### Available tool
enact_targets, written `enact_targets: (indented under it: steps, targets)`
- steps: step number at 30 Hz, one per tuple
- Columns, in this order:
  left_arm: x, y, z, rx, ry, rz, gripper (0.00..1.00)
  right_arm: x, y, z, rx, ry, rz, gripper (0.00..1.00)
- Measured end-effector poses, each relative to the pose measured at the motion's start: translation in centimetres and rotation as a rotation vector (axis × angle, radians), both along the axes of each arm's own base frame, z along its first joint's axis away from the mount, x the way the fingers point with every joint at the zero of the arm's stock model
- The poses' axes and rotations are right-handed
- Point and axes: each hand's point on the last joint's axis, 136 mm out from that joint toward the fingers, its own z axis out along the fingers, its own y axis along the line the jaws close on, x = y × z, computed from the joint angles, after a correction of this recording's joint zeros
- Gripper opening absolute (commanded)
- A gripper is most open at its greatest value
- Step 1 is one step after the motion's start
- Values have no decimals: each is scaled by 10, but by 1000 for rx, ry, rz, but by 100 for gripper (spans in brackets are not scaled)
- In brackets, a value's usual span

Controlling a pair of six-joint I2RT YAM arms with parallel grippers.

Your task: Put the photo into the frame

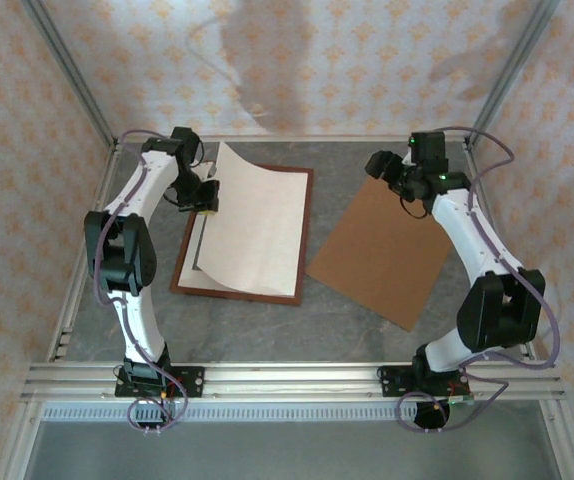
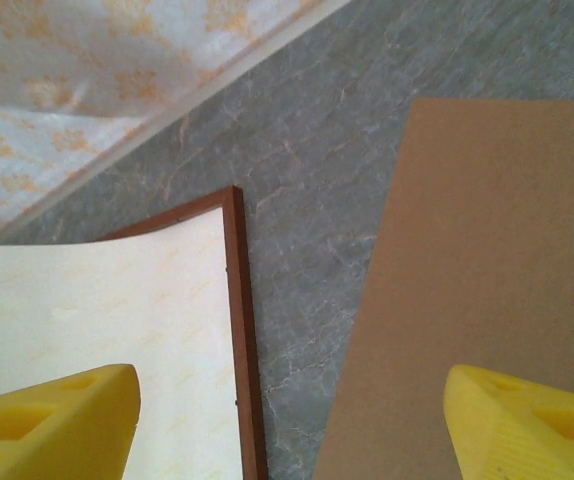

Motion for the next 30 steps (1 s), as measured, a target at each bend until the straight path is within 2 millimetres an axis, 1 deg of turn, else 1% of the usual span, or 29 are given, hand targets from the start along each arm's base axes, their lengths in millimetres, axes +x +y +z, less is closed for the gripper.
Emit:
enact_targets:
  steps: [4,12,23,30]
  targets:
    - [0,4,-6,25,19,1,0,1,2,-3,-4,2,11,79]
    - [3,4,-8,24,17,30,0,3,2,0,-5,-11,13,79]
    - [3,12,-10,68,20,59,0,3,2,0,-6,-10,14,79]
    - [-3,13,-24,69,53,86,0,3,2,-1,-11,-12,18,79]
